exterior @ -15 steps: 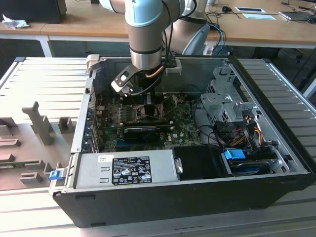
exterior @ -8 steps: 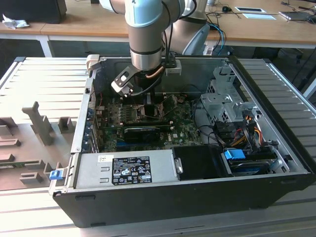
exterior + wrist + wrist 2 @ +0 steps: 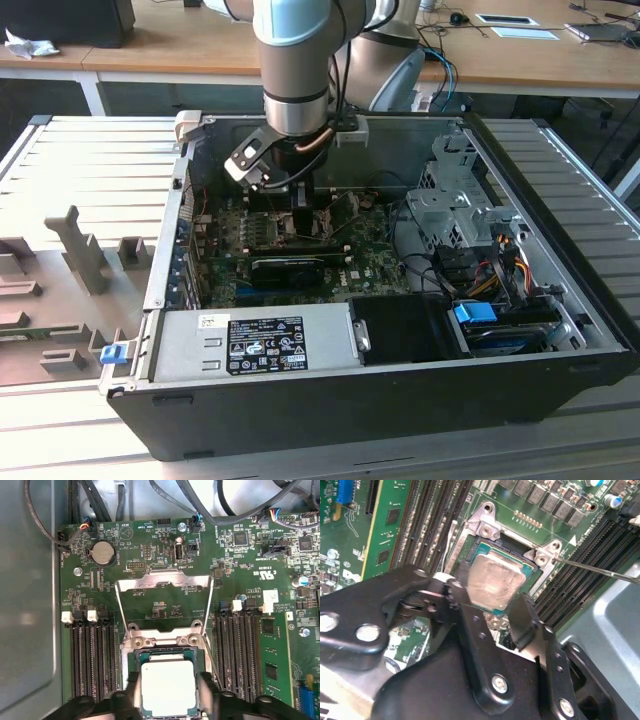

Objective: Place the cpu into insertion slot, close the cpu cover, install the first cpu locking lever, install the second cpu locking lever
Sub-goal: 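Place the cpu into insertion slot, then close the cpu cover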

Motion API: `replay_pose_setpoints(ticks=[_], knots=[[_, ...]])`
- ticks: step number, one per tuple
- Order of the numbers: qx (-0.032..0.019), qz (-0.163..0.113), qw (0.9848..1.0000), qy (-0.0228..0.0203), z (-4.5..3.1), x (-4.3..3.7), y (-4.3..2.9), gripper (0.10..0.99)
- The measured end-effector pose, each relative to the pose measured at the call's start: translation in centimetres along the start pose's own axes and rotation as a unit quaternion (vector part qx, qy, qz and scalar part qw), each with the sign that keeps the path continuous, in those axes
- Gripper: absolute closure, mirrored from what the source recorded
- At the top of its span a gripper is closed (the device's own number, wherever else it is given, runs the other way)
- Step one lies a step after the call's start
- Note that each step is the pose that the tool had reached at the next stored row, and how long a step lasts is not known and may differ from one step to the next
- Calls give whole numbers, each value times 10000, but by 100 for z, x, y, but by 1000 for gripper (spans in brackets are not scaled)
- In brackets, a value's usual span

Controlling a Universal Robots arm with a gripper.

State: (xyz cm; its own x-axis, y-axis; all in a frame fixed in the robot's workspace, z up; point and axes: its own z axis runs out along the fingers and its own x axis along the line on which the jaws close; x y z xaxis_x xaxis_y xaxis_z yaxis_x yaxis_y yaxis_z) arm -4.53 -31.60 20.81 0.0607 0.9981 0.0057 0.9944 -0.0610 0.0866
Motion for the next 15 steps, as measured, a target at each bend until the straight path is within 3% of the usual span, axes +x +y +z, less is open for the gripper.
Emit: replay_pose_setpoints(ticks=[4, 5, 6, 8, 15], knots=[[20, 2, 10000, -1, -34, 0, 6, 745], [30, 3, 10000, -2, -44, 0, 9, 863], [39, 3, 10000, -4, -52, 0, 12, 863], [50, 5, 10000, -5, -81, 1, 15, 980], [64, 6, 10000, -4, -138, 2, 22, 980]])
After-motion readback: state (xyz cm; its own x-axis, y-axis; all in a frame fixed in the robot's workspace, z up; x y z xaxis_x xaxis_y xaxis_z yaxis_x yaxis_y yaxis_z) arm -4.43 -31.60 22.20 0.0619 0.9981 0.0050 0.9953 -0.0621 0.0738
